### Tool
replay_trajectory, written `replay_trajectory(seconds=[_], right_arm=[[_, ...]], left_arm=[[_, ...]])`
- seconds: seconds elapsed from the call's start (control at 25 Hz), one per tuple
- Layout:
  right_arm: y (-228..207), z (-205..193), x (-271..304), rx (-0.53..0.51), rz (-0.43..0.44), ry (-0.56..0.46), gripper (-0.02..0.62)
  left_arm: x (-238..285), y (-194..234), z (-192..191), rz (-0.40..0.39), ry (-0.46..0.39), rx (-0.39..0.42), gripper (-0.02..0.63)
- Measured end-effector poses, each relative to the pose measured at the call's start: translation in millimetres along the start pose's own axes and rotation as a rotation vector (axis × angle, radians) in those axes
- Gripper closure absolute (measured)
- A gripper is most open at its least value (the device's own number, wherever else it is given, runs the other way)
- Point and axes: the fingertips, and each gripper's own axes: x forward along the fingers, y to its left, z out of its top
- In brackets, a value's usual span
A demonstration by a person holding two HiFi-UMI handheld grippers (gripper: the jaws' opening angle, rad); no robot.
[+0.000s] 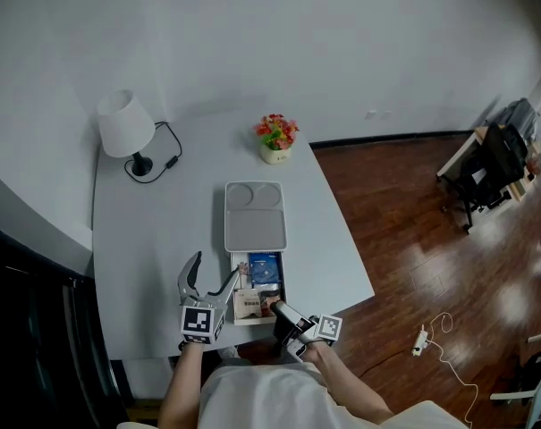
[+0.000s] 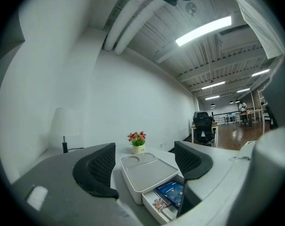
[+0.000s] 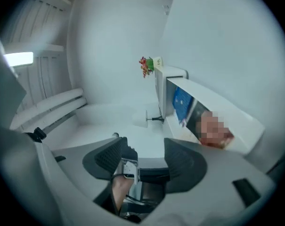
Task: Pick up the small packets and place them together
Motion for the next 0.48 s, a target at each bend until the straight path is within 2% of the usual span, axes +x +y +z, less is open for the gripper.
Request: replay_trajectory(seconds=[0.2, 0.36, 0.48], right_arm=[[31, 57, 19, -0.139, 0.006, -0.031, 0.304], [53, 96, 28, -0.322, -0.010, -0.044, 0.304], [70, 121, 33, -0.489, -0.056, -0.050, 0.304]], left_arm=[[3, 2, 1, 0.012, 0.013, 0.001, 0.201], [1, 3, 7, 0.032, 0.016, 0.007, 0.195], [-1, 2, 9, 0.044, 0.019, 0.005, 0.195]])
